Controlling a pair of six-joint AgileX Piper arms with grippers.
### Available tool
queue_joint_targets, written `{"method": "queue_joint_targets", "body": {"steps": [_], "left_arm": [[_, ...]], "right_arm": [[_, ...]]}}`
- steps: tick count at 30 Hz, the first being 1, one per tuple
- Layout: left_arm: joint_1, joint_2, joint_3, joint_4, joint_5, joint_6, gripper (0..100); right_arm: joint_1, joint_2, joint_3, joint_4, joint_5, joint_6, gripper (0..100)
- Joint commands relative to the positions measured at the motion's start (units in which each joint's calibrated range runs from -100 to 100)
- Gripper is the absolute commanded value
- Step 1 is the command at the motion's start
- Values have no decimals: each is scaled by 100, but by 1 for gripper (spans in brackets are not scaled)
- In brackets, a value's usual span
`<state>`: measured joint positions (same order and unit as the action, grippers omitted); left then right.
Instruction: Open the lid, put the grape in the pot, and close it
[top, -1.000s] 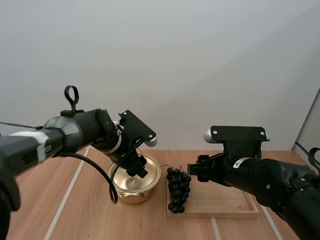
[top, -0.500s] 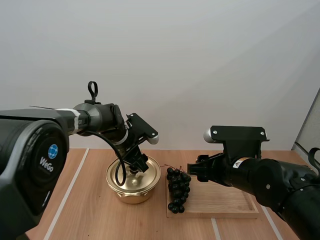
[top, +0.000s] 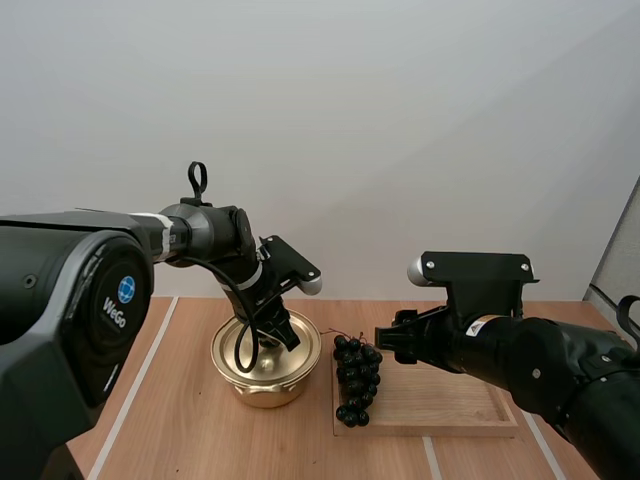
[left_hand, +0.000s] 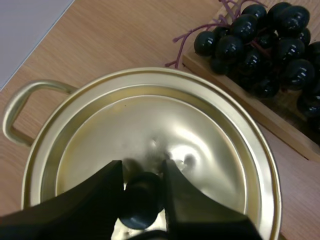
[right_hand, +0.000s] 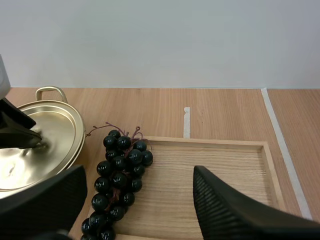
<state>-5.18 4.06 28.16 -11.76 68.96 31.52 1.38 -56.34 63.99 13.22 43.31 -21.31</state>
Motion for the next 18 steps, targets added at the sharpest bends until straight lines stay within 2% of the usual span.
{"method": "queue_joint_targets", "body": {"steps": [1,8,18], "left_arm": [[1,76,12,227,288,-10,0],[1,-298,12,227,700,-76,0],[1,-1719,-31,366,659,-273,0]], "right_arm": [[8,-23,-37,24,-129,-33,100],[8,-23,-37,24,-324,-33,100],[8,-23,-37,-1,-472,-115,100]]}}
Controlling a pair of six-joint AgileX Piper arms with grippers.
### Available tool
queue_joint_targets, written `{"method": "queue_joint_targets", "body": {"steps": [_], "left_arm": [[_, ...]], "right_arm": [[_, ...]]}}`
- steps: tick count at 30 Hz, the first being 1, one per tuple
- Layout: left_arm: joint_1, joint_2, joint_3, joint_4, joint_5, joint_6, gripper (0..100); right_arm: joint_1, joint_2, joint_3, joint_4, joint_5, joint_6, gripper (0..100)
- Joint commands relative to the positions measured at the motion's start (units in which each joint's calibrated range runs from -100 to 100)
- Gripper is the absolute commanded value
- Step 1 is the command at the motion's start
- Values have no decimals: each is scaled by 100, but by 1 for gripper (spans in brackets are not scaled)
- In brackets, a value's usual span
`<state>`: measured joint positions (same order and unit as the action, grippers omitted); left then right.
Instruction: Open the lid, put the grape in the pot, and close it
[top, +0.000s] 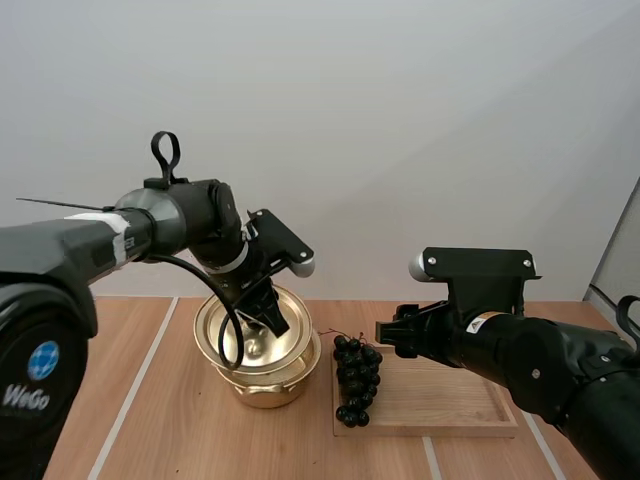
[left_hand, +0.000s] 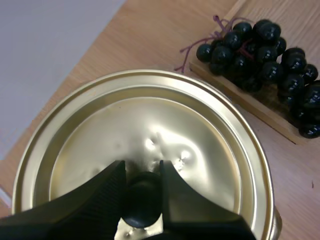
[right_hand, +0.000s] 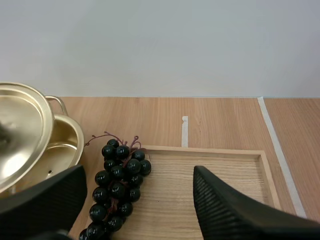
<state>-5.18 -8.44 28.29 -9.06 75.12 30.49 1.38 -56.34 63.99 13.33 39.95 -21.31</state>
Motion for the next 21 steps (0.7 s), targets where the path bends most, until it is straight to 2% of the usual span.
{"method": "queue_joint_targets", "body": {"steps": [1,3,6,7,8,10,13,21], "left_arm": [[1,-597,-65,123,42,-217,0],[1,-868,-229,160,42,-412,0],[1,-1343,-695,206,42,-674,0],[1,-1426,-802,206,42,-713,0],[1,-1615,-1024,217,42,-788,0],[1,-1834,-1387,255,42,-919,0],[1,-2128,-2077,416,42,-1131,0],[1,-2446,-3386,509,346,-1219,0]], "right_arm": [[8,-23,-37,46,-153,-227,100],[8,-23,-37,354,-167,-587,100],[8,-23,-37,1267,-78,-1492,100],[8,-23,-37,1398,-34,-1621,100],[8,-23,-37,1867,102,-2081,100],[8,0,-37,2448,389,-2611,100],[8,0,-37,2788,664,-2888,100],[8,0,-37,2923,723,-2898,100]]}}
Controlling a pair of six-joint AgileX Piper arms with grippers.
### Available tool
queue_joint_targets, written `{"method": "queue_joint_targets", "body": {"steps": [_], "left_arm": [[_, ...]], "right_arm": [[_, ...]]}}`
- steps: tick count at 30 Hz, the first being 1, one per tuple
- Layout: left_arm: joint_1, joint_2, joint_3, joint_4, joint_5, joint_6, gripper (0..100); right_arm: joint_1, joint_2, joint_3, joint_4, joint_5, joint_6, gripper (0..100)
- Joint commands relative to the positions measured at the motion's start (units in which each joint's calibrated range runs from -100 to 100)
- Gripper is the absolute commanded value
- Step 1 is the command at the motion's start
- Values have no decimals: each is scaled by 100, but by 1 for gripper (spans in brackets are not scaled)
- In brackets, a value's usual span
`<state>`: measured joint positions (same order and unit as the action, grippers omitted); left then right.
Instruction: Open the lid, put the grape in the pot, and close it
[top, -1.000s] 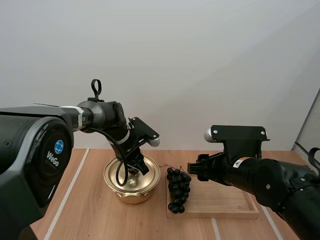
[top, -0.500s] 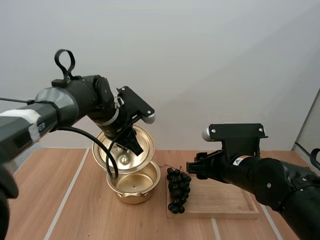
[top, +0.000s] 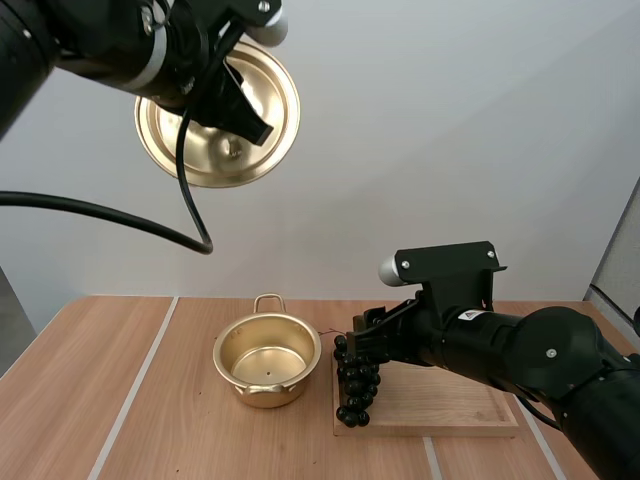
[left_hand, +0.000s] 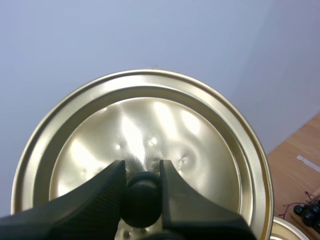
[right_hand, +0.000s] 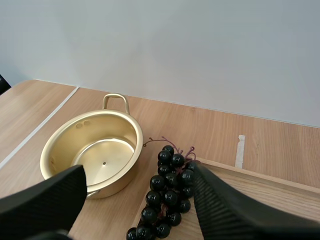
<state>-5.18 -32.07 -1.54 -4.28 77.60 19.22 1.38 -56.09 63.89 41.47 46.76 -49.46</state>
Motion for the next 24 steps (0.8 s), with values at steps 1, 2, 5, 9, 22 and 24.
{"method": "queue_joint_targets", "body": {"steps": [1,2,5,9,22,24], "left_arm": [[1,-102,-592,32,157,-129,0],[1,-115,-658,32,178,-151,0],[1,-130,-899,32,181,-268,0],[1,-135,-983,32,216,-295,0],[1,-135,-983,32,435,-304,0],[1,-135,-983,32,435,-304,0]], "right_arm": [[8,20,-26,197,25,-83,100],[8,70,-42,239,25,-83,100],[8,510,-196,250,224,-83,100],[8,1236,-533,250,265,-83,100],[511,2497,-896,-642,-874,245,100],[511,2665,-896,-657,-915,244,100]]}}
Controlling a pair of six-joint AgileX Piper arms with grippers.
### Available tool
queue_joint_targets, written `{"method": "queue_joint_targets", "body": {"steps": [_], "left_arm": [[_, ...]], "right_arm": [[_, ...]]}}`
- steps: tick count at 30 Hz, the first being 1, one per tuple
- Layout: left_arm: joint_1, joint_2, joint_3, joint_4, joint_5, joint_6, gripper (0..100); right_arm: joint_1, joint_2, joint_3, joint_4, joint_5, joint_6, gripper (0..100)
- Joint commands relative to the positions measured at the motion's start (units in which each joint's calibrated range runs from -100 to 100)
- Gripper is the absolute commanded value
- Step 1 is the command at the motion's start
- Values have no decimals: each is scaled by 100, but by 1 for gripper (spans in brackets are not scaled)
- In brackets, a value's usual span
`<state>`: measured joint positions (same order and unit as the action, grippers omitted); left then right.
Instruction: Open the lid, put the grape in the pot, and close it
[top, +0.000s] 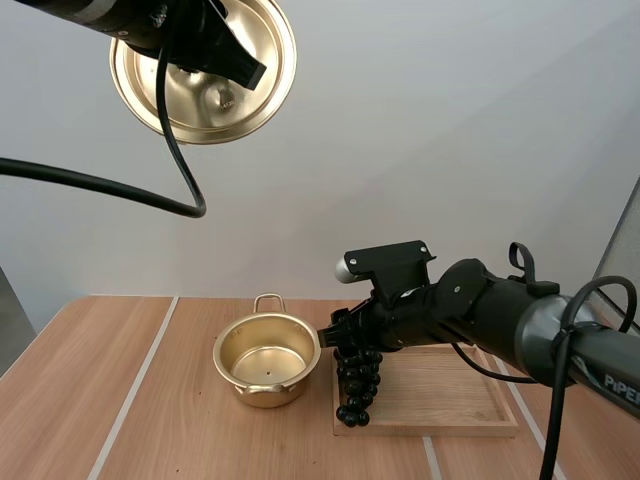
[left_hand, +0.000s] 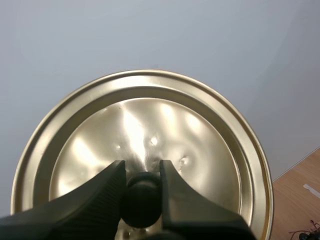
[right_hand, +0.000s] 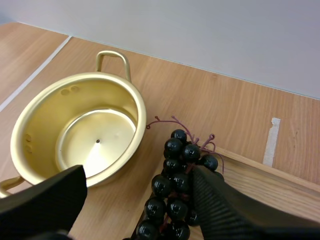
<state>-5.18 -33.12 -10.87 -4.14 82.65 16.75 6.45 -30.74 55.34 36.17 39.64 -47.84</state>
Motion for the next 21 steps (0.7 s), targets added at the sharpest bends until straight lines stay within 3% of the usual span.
{"method": "queue_joint_targets", "body": {"steps": [1,12,21], "left_arm": [[1,-30,-50,17,-70,-57,0],[1,-30,-50,17,-70,-57,0],[1,-30,-50,-147,20,-57,0]], "right_arm": [[4,259,-41,-126,-203,81,100],[4,984,-41,-88,-560,107,100],[4,1069,-41,-129,-674,594,100]]}}
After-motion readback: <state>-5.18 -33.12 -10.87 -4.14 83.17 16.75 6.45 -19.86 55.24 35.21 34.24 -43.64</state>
